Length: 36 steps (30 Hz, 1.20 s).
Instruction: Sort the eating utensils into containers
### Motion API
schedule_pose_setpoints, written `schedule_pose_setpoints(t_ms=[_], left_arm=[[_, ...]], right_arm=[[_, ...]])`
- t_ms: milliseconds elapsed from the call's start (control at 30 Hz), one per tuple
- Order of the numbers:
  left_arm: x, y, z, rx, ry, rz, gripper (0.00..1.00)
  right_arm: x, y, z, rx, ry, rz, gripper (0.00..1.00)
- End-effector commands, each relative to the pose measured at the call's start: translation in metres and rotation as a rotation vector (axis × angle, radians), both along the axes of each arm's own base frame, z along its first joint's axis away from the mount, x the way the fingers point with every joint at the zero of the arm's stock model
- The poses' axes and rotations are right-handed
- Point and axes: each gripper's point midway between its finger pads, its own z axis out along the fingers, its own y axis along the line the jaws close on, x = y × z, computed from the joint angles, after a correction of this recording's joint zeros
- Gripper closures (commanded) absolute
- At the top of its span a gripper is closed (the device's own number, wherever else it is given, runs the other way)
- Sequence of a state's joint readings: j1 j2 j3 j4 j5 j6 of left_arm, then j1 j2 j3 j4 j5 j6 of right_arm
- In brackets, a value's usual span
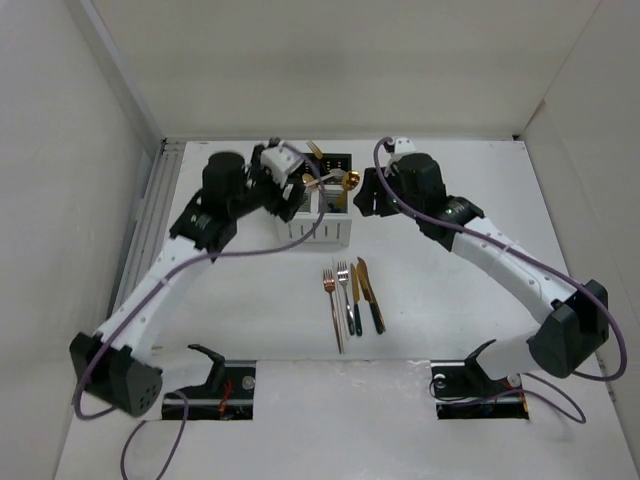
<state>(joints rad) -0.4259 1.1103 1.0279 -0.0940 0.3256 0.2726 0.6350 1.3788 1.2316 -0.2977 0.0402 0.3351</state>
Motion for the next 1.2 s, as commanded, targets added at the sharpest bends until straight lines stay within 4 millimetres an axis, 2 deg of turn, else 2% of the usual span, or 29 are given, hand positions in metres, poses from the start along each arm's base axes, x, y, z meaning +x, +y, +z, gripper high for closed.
schedule_pose_setpoints(t_ms=[0,33,67,100,133,167,200,233,267,300,333,367,467,500,600,733,800,967,1167], left_arm=[[0.012,-0.046,0.020,0.192,-0.072,-0.341,0.29],[0.007,-0.049,0.005,0.246,0.016,-0.381,0.29],[0.013,-0.055,0.004,0.282,0.032,-0.398,0.30],[0.024,-0.064,0.029,0.312,-0.034,-0.413,0.33],[0.027,-0.075,-0.003,0.394,0.057,-0.440,0.33],[0.031,-0.081,-0.007,0.434,0.063,-0.453,0.33],[0.039,-0.088,0.009,0.464,0.011,-0.461,0.33],[0.043,-0.092,0.005,0.489,0.026,-0.457,0.33],[0.049,-0.096,-0.016,0.532,0.082,-0.456,0.33],[0.055,-0.098,-0.017,0.533,0.097,-0.437,0.32],[0.064,-0.102,-0.006,0.518,0.077,-0.410,0.32],[0.072,-0.105,-0.017,0.526,0.103,-0.396,0.32],[0.081,-0.110,-0.028,0.535,0.131,-0.360,0.32],[0.087,-0.106,-0.027,0.547,0.124,-0.321,0.32],[0.095,-0.101,-0.045,0.601,0.142,-0.265,0.32],[0.104,-0.092,-0.060,0.643,0.163,-0.196,0.33],[0.106,-0.090,-0.060,0.641,0.172,-0.168,0.35],[0.114,-0.078,-0.077,0.711,0.193,-0.109,0.37],[0.122,-0.078,-0.093,0.739,0.204,-0.090,0.42]], right_arm=[[0.016,0.008,0.026,0.029,-0.070,0.120,0.37],[0.019,0.003,0.029,0.027,-0.072,0.121,0.37],[0.021,-0.001,0.029,0.027,-0.073,0.112,0.37],[0.023,-0.003,0.026,0.022,-0.077,0.115,0.37],[0.029,-0.010,0.023,0.023,-0.080,0.095,0.37],[0.028,-0.014,0.011,0.007,-0.059,0.098,0.37],[0.029,-0.019,0.010,0.009,-0.064,0.088,0.37],[0.029,-0.022,0.004,0.007,-0.050,0.088,0.37],[0.030,-0.027,-0.002,-0.001,-0.042,0.088,0.37],[0.029,-0.032,-0.013,-0.011,-0.019,0.080,0.38],[0.026,-0.032,-0.015,-0.014,-0.020,0.093,0.38],[0.028,-0.039,-0.020,-0.019,-0.008,0.078,0.38],[0.023,-0.048,-0.031,-0.027,0.010,0.076,0.38],[0.023,-0.053,-0.037,-0.040,0.019,0.071,0.38],[0.022,-0.055,-0.038,-0.034,0.014,0.086,0.38],[0.019,-0.062,-0.051,-0.035,0.046,0.083,0.38],[0.017,-0.061,-0.055,-0.040,0.053,0.096,0.38],[0.018,-0.067,-0.056,-0.028,0.047,0.091,0.38],[0.017,-0.070,-0.060,-0.026,0.058,0.090,0.38]])
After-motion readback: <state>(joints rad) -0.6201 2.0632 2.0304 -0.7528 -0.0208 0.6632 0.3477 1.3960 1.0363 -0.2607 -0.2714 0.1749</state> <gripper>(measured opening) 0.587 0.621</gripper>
